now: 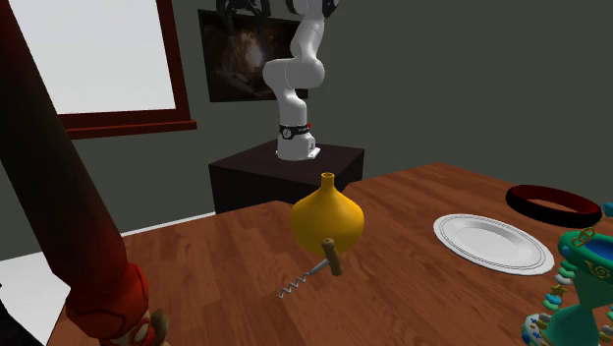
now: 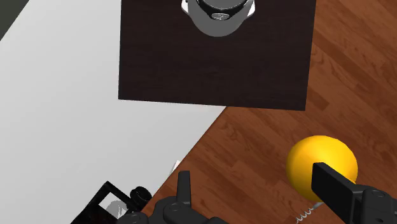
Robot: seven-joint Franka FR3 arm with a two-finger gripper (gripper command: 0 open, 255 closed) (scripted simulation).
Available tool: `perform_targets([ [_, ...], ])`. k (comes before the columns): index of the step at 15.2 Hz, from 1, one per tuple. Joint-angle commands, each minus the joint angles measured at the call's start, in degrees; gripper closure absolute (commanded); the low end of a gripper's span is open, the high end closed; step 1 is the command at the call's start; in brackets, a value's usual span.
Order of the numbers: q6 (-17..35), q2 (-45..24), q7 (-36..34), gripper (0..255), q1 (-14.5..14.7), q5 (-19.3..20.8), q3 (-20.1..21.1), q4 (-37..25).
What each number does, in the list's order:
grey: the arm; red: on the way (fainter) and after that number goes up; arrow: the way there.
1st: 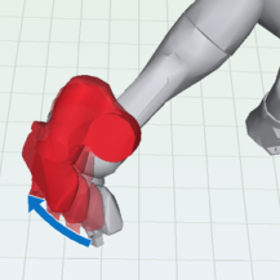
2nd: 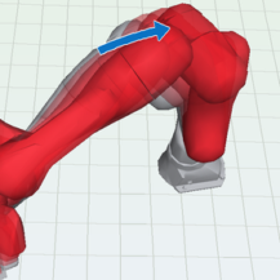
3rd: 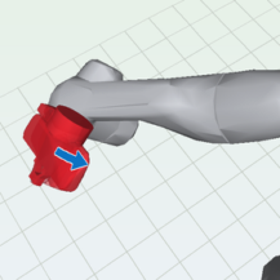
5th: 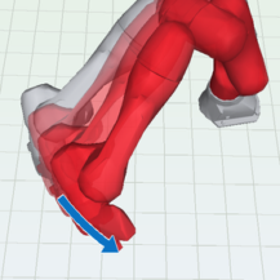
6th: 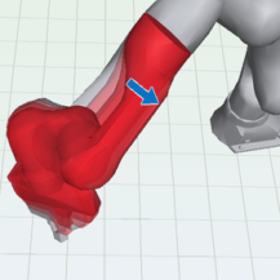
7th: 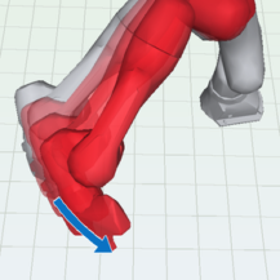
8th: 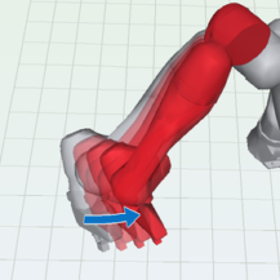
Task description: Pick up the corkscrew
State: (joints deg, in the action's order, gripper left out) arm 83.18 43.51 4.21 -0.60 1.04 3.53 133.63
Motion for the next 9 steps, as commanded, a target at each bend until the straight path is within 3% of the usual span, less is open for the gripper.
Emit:
perform_targets([
  [1, 0.00, 0.00, 0.00, 0, 0.00, 0.00, 0.00, 0.00],
  [9, 12.85, -9.65, -7.00, 0, 1.17, -4.95, 4.79, 4.57],
])
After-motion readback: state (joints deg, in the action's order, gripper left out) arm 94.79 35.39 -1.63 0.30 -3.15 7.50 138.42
